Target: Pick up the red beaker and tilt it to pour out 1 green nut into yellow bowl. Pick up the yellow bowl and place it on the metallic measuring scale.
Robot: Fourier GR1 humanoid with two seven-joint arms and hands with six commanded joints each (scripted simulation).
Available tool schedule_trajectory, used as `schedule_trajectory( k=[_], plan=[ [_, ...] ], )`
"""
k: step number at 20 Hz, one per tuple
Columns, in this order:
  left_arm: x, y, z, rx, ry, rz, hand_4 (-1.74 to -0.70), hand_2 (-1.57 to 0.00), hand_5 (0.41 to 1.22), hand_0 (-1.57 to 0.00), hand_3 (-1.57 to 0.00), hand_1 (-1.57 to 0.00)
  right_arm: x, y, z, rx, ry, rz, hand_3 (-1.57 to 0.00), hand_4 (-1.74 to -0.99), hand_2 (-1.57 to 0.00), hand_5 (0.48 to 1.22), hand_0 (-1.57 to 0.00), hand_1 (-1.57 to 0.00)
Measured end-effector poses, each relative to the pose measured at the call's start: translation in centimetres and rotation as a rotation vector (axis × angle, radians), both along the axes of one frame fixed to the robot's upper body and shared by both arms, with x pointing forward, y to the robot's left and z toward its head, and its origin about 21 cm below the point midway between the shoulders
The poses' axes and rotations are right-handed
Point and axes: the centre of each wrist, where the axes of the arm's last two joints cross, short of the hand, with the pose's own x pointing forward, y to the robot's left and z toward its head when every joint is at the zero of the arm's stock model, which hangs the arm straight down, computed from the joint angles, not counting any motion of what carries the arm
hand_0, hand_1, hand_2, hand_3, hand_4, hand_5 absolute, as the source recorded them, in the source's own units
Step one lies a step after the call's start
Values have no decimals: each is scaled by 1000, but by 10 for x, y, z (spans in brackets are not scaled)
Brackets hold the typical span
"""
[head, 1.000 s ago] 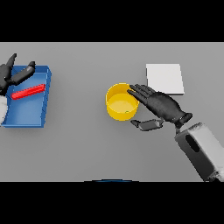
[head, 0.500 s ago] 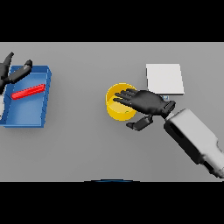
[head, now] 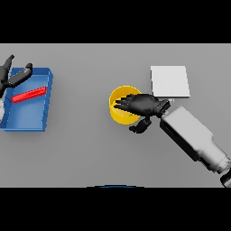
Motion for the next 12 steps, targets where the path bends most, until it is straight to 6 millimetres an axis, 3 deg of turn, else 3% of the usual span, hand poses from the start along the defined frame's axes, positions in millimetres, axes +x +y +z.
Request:
schedule_trajectory(
  k=[4, 5, 6, 7, 8, 10, 12],
  plan=[
    [2, 1, 1, 8, 15, 4, -791, 1, 712, 1, 1, 1, 2, 0, -6, -1, 10, -2, -130, -1261, -88, 809, -48, -60],
    [0, 4, 0, -1, 9, -1, -791, 1, 711, 1, 1, 1, 3, 0, -5, -8, 1, -9, -215, -1309, -189, 891, -193, -183],
    [3, 3, -1, 9, 13, 6, -789, 1, 710, 1, 1, 1, 1, 2, -7, -4, 2, -2, -322, -1363, -349, 957, -455, -407],
    [2, 4, 1, 9, 3, 1, -788, 1, 710, 1, 1, 1, 2, 4, -6, 4, 1, 4, -572, -1435, -594, 1010, -678, -640],
    [0, 4, 0, 8, -2, -8, -788, 1, 710, 1, 1, 1, 2, 5, -7, 7, 0, 3, -679, -1492, -789, 1052, -857, -826],
    [2, 0, -2, -2, 1, -12, -787, 1, 707, 1, 1, 1, 4, 4, -3, 6, 11, 14, -882, -1578, -1071, 1113, -1114, -1094],
    [2, 0, 2, 8, 0, -12, -784, 1, 712, 1, 1, 1, 4, 3, -2, 15, 15, 28, -1027, -1637, -1187, 1152, -1278, -1266]
  ],
)
